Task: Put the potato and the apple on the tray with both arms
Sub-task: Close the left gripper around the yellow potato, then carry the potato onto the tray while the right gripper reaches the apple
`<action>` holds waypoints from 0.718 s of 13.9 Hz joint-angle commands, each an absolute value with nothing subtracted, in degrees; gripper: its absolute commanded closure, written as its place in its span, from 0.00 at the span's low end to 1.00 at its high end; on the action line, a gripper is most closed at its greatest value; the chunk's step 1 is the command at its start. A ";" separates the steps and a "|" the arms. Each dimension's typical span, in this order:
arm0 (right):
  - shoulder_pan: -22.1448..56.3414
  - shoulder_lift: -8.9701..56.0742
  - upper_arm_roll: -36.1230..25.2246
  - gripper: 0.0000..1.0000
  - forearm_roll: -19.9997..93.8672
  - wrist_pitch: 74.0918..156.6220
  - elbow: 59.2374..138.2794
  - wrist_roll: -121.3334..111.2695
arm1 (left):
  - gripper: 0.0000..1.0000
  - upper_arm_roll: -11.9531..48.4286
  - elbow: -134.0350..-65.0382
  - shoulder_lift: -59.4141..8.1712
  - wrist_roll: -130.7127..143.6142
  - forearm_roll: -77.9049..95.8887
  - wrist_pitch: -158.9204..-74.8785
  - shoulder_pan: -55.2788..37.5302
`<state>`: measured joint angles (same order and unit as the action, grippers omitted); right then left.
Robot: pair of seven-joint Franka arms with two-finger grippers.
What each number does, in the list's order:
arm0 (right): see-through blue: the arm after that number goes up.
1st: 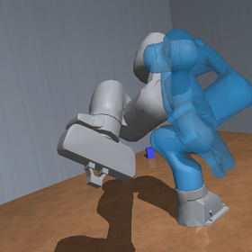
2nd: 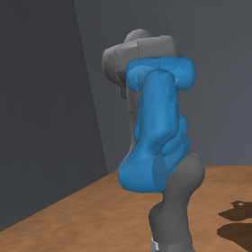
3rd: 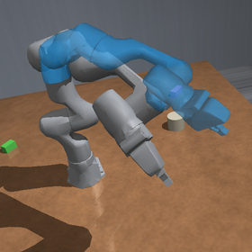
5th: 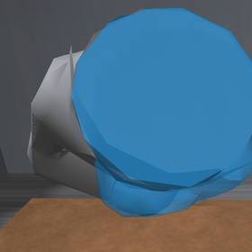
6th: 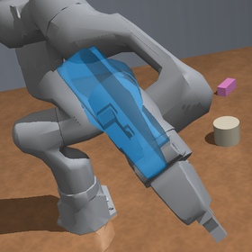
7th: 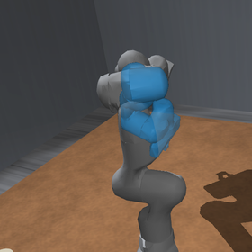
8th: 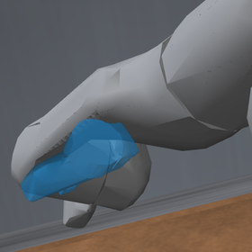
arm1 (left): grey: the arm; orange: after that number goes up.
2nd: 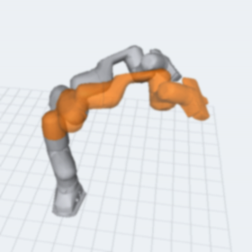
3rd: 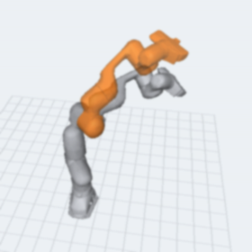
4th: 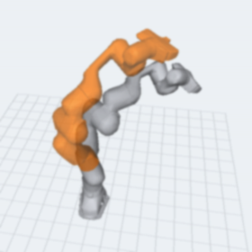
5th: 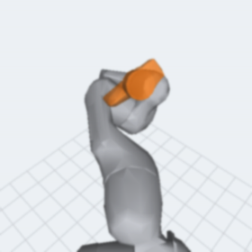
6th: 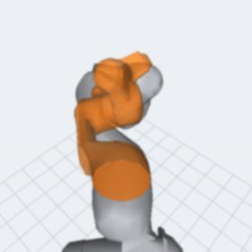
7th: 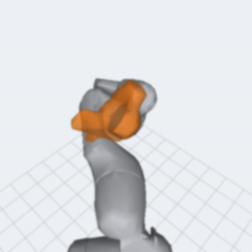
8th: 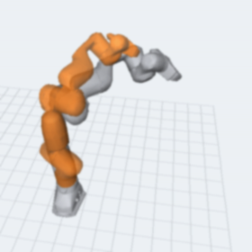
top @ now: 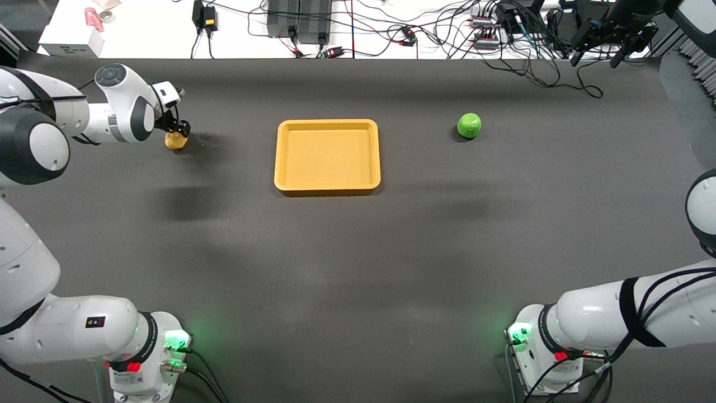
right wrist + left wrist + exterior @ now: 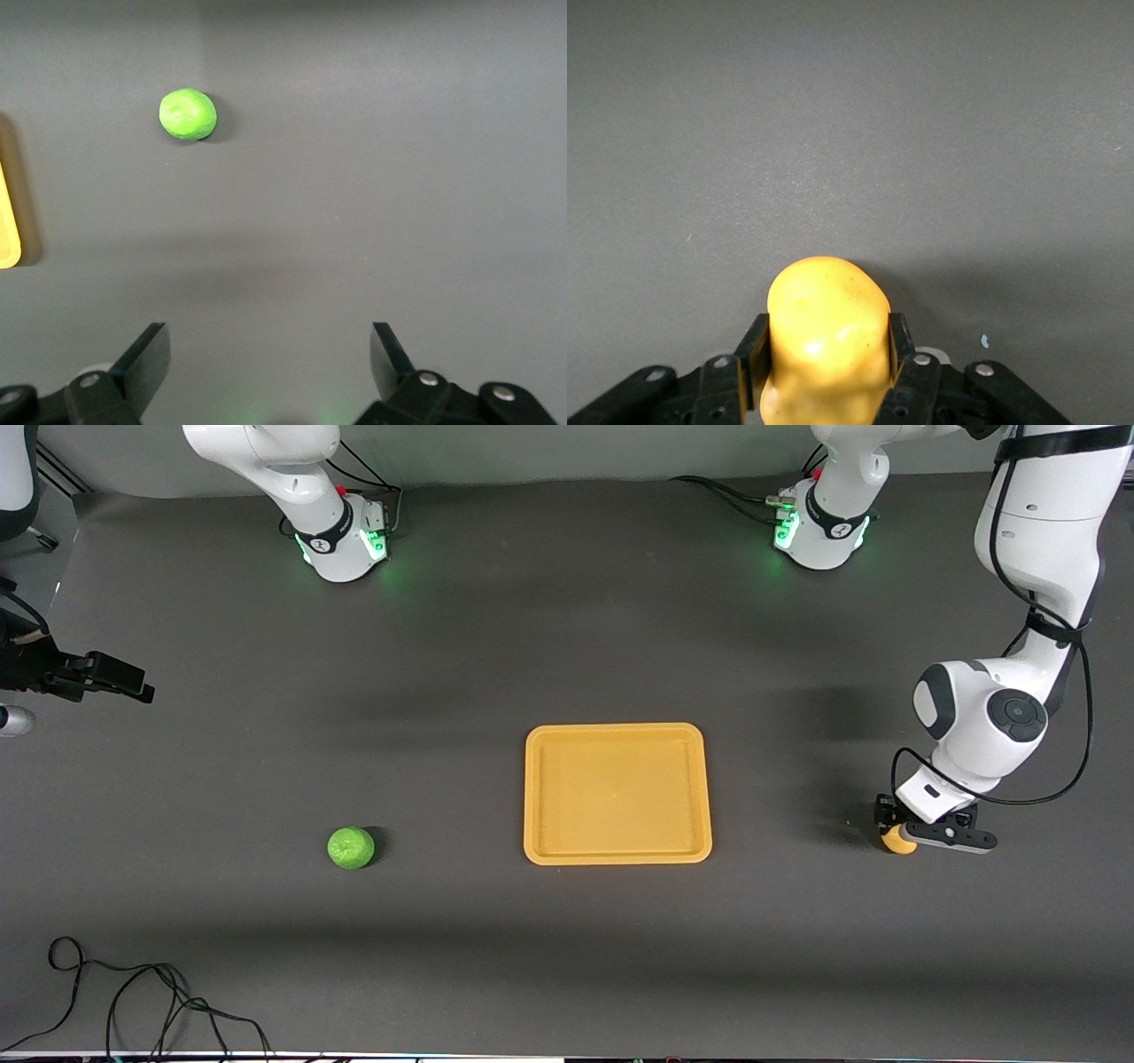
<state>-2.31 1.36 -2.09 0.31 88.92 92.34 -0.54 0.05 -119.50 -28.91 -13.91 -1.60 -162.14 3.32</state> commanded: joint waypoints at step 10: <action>-2.46 0.97 -1.93 0.00 0.79 92.53 95.53 -1.05 | 0.73 0.62 -101.69 -26.26 29.24 -1.49 -132.69 -25.29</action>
<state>-2.31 1.43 -2.08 0.31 89.93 93.54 -0.54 1.87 -103.70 -21.39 22.70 -1.46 -129.49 -20.81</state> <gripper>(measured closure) 0.000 0.432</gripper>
